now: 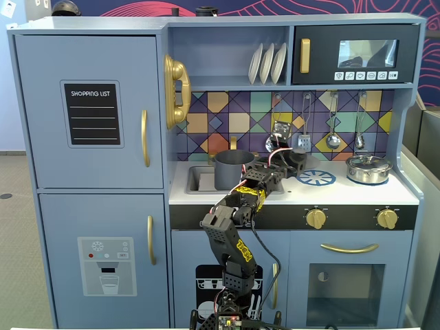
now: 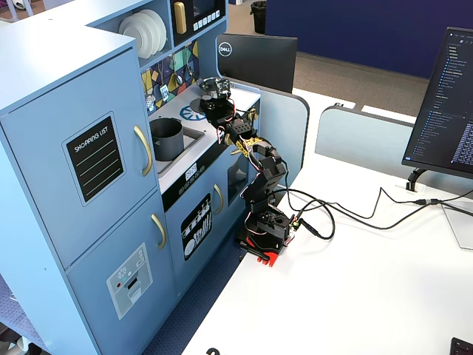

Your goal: Take off the lid from the gray recipient and place it on the counter

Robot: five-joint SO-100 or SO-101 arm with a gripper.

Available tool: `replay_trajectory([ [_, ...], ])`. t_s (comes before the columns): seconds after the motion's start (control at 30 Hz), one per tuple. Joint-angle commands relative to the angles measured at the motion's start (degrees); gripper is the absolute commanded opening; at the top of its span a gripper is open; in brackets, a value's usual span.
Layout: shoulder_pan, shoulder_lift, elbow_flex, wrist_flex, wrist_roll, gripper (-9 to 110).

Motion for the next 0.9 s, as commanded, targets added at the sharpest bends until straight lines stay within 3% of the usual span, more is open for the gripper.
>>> replay_trajectory([
  [0.0,2.6,-1.7,0.2,-5.9,0.0,0],
  [0.5,2.2,-15.4,1.7,-17.1,-2.9,0],
  [0.87,1.2,-18.7,2.9,-18.9,-4.7,0],
])
